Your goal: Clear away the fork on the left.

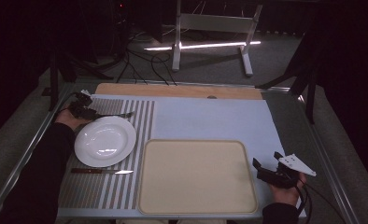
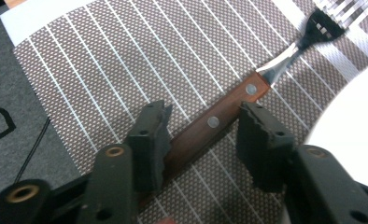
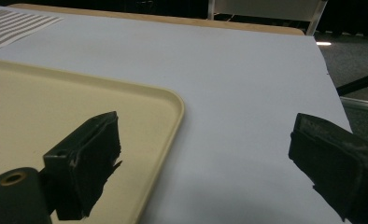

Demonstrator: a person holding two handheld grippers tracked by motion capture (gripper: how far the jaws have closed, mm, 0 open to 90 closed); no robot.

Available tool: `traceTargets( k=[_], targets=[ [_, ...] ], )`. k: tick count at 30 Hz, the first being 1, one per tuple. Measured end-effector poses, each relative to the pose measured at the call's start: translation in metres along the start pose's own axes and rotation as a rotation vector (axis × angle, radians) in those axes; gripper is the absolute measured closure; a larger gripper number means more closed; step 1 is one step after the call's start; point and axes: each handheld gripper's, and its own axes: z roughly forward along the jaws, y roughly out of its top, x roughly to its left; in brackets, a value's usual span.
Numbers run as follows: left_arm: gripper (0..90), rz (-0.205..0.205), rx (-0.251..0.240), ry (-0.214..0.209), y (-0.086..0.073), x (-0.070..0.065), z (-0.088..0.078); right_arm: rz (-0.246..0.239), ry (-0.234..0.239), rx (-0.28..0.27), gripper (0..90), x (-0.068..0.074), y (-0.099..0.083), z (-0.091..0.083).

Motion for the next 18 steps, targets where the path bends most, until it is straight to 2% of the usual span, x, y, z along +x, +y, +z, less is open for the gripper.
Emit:
traceTargets(
  k=[2,3,8,9,10,11,12,13,18],
  targets=[
    [59.5,0.012,0.006,0.003,-0.0001,-0.0009,-0.0008,0.003,-0.001,0.001,8.9,-0.0002,0.0000,-0.0002],
    [61.6,0.031,0.012,0.005,-0.0002,-0.0019,-0.0016,0.001,0.000,0.002,8.9,-0.0001,-0.0001,-0.0002],
    [68.4,0.054,0.029,0.001,-0.0002,-0.0033,-0.0034,0.003,0.000,0.004,9.0,-0.0001,-0.0001,-0.0001],
    [69.8,0.082,0.047,0.015,0.0004,-0.0054,-0.0040,0.001,0.001,0.004,9.0,-0.0001,-0.0002,0.0000],
    [70.7,0.082,0.047,0.015,0.0004,-0.0054,-0.0040,0.001,0.001,0.004,9.0,-0.0001,-0.0002,0.0000],
    [70.7,0.101,0.060,0.025,0.0007,-0.0072,-0.0039,0.004,0.000,0.004,9.0,0.0002,-0.0001,0.0000],
    [72.7,0.124,0.089,0.033,0.0009,-0.0092,-0.0028,0.003,-0.001,0.004,9.0,0.0002,-0.0001,0.0000],
    [76.5,0.124,0.089,0.033,0.0009,-0.0092,-0.0028,0.003,-0.001,0.004,9.0,0.0002,-0.0001,0.0000],
    [77.0,0.089,0.088,0.030,0.0005,-0.0085,-0.0029,0.005,0.001,0.003,9.1,-0.0004,-0.0001,-0.0006]
  ],
)
